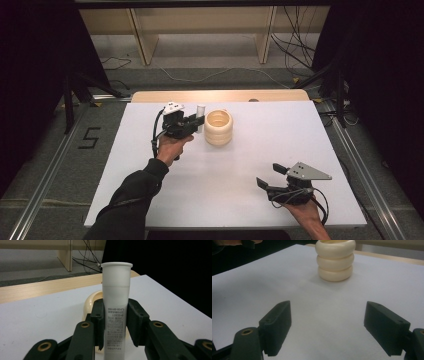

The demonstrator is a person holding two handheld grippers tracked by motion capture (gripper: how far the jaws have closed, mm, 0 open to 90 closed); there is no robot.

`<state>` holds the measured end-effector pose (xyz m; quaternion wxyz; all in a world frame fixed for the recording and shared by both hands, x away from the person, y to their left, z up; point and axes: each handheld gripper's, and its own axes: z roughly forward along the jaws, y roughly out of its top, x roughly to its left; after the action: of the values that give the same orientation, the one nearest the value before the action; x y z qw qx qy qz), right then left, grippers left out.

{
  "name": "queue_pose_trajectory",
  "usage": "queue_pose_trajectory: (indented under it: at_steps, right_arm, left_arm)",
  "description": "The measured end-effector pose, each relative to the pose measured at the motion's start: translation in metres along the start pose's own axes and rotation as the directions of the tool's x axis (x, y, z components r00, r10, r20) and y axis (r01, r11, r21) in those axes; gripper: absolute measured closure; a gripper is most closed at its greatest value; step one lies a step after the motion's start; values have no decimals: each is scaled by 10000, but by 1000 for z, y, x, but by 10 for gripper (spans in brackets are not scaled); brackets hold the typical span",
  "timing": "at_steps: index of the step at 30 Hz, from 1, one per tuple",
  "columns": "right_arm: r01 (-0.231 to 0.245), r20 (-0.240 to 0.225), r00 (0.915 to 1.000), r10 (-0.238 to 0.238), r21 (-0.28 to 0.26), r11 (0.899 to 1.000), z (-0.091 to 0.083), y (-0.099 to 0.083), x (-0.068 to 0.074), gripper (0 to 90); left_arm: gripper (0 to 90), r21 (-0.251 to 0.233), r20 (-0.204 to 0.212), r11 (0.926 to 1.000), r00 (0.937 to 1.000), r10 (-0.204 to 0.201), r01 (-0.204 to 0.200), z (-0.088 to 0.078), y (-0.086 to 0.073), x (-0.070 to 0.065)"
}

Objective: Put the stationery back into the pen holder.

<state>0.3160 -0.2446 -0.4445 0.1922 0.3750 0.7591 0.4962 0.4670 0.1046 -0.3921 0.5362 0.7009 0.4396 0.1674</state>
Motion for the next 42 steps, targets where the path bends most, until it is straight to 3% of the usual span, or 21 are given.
queue_pose_trajectory:
  at_steps: [24, 42]
  right_arm:
    - [29, -47, 10000, -30, -52, 10000, -1, 0, 0, 226]
    - [56, -117, 9999, -56, -35, 10000, 0, -1, 0, 226]
  left_arm:
    - [688, -464, -58, 9983, 9994, -351, 348, 34, 13, -12]
    - [687, -403, -315, 9985, 9988, -372, 360, 62, 14, -21]
